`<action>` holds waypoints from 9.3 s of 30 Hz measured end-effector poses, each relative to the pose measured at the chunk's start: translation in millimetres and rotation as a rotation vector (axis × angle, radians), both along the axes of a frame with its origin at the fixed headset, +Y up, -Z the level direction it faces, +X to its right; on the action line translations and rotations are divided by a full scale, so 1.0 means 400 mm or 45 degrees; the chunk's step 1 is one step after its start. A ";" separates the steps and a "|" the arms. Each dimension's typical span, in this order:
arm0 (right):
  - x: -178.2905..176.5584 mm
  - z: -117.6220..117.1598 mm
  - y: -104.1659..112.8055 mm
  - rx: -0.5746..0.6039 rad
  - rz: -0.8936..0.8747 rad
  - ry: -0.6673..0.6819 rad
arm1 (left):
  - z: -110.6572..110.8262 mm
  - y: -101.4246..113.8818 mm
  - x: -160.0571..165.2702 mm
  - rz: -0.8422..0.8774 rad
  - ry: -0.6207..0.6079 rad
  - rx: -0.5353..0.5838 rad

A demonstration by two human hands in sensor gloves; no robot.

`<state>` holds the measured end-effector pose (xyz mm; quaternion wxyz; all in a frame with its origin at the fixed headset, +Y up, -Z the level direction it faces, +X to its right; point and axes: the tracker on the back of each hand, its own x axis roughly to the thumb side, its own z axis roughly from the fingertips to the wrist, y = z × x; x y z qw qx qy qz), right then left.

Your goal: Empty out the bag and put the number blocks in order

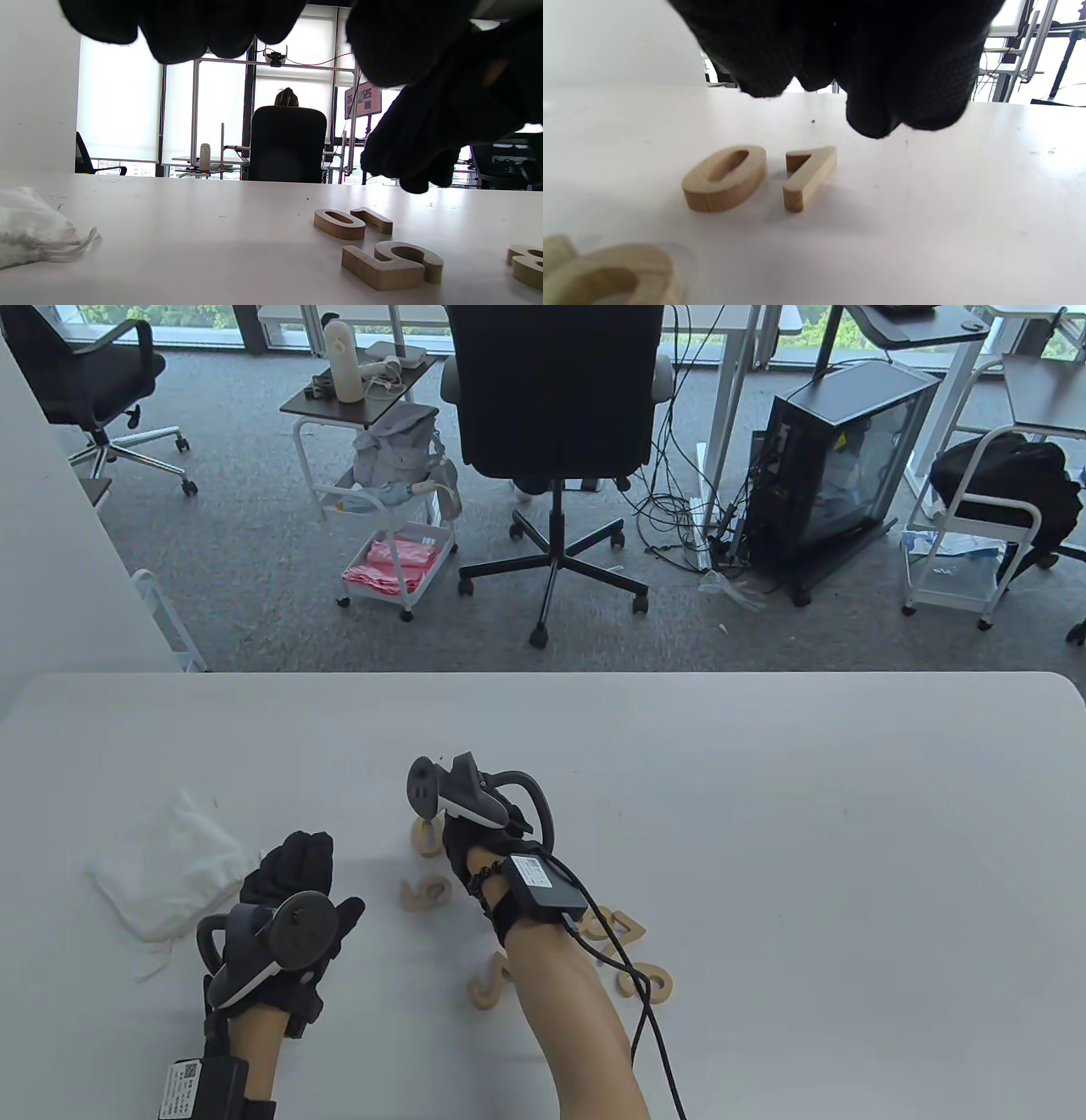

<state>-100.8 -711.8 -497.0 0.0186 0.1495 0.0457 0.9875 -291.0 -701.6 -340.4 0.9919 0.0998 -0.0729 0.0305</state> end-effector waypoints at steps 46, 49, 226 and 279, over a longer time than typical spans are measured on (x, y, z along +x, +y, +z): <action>0.061 0.478 -0.175 0.057 0.413 0.393 | 0.007 0.005 0.012 -0.025 -0.005 0.007; 0.052 0.479 -0.177 0.120 0.420 0.404 | 0.006 0.005 0.012 -0.024 -0.006 0.012; 0.130 0.239 -0.145 -0.056 0.108 0.193 | 0.015 0.018 0.018 -0.004 -0.023 0.035; 0.357 0.126 0.126 0.013 -0.894 -0.373 | 0.018 0.028 0.011 0.006 -0.016 0.071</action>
